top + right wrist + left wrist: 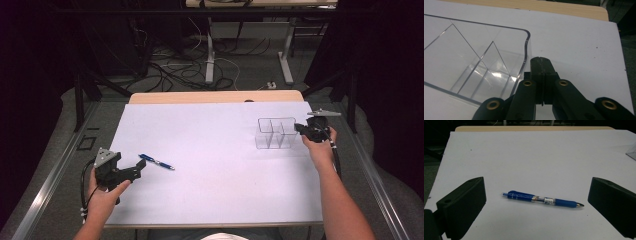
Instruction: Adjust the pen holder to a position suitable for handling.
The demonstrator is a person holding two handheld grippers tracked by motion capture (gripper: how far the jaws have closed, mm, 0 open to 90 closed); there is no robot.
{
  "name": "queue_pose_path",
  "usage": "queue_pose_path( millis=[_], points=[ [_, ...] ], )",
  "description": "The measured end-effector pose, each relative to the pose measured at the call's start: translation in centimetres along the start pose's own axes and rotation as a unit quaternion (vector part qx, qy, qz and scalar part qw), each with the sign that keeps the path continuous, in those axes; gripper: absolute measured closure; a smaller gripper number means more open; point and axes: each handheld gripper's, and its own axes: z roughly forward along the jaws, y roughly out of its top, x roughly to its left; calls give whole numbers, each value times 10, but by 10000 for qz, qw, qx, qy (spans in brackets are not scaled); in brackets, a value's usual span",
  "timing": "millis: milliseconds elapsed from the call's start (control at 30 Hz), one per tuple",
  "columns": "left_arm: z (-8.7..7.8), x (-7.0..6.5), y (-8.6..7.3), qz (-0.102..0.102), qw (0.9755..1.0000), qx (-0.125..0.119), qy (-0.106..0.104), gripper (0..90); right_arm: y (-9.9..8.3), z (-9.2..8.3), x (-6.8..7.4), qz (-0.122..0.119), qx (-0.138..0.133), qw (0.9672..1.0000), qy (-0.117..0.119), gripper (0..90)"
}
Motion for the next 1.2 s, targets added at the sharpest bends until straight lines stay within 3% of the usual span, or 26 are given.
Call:
queue_pose_path(
  millis=[567,1067,1200],
  points=[
    [0,-1,0,33,10000,7,-23,15,3,10,33,-81,52,9995,311,900],
    [-1,-2,0,38,10000,7,-60,15,9,26,84,-248,130,9981,542,900],
    [-1,-2,0,41,10000,11,-62,15,10,29,94,-194,130,9979,608,900]
  ],
)
